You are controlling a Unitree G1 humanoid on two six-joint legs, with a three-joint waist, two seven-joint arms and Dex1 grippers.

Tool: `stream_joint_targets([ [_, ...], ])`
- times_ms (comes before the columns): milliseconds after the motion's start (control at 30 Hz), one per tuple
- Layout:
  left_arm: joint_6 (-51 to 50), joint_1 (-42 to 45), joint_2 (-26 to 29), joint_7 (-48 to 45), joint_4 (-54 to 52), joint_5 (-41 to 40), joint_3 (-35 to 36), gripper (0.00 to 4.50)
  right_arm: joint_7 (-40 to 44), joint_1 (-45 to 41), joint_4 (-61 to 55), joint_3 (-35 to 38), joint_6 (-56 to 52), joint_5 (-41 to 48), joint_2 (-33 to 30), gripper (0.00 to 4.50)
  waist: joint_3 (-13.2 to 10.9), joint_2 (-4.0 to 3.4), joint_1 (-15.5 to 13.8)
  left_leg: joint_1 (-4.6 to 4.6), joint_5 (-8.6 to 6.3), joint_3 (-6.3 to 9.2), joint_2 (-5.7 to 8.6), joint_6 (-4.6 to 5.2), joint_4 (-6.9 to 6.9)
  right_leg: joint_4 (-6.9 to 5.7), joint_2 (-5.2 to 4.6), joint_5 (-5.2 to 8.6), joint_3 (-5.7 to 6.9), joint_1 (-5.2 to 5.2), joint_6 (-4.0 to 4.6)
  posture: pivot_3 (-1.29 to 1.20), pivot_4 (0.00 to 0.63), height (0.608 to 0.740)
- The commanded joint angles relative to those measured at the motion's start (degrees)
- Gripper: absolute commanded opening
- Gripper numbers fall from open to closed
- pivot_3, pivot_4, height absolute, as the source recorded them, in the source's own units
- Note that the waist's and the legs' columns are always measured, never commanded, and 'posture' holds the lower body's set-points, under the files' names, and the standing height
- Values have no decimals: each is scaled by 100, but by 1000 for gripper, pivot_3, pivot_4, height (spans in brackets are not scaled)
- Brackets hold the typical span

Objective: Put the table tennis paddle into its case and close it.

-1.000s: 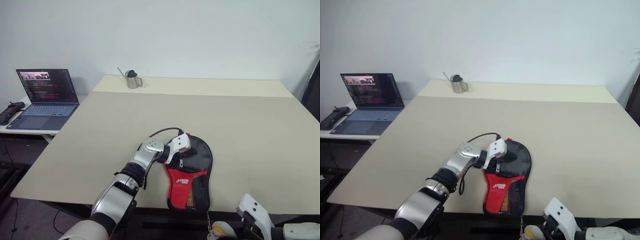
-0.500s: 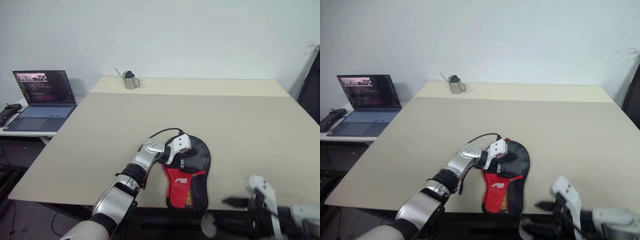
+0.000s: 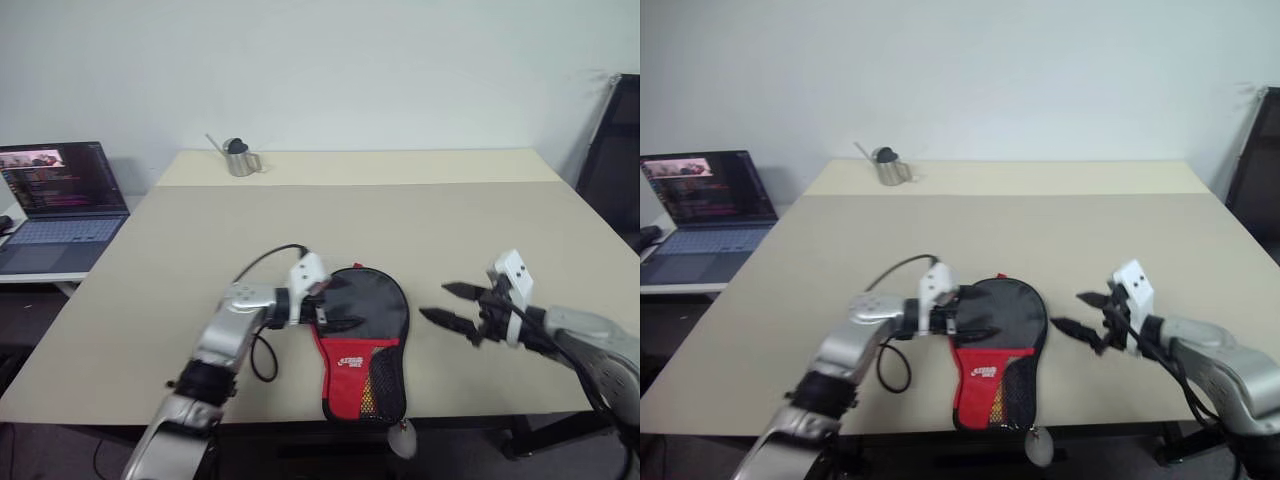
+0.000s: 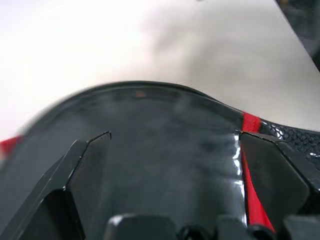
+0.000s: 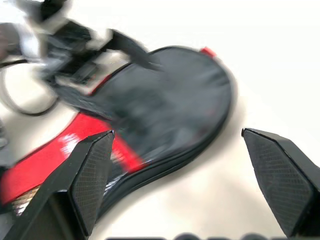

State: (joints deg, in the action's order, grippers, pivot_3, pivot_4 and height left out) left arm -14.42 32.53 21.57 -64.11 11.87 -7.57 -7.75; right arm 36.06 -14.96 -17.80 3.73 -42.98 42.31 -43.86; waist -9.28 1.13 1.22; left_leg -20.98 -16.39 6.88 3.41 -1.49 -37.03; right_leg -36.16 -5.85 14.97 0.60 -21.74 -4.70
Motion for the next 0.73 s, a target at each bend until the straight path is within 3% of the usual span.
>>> stream_joint_targets([
  [33,-788,-565,341,601,-1248,-597,915,4500,535,-752,1420,-154,1042,-789,196,4473,-9,-9,-23,-1,0,6,-2,1,0,-4,-2,0,5,0,0,0,150,740],
  [233,-1250,-1276,725,1253,-2109,-941,1574,4500,1204,-1472,3178,-317,2007,-1665,236,4473,-14,-15,43,-4,2,-4,-6,-5,5,-4,-5,0,-5,-15,4,0,150,740],
  [400,-1368,-1353,734,1855,-2396,-772,1450,4500,1641,-1939,4371,-158,2494,-2051,79,4473,-16,-17,7,-6,2,-10,-3,-6,0,-4,-15,0,-7,-12,4,0,150,740],
  [533,-1139,-1327,898,1946,-2088,-648,1405,4500,1673,-1972,4473,-18,2515,-2155,54,4473,-16,-18,27,-6,2,-16,-2,-8,5,-4,-10,0,-8,-17,5,0,150,740],
  [733,-918,-1390,937,2039,-1803,-548,1279,4500,1701,-1497,3732,62,2040,-2122,-31,4473,-16,-19,26,-12,1,-31,-5,-9,4,-6,-14,-1,-19,-27,5,0,150,740],
])
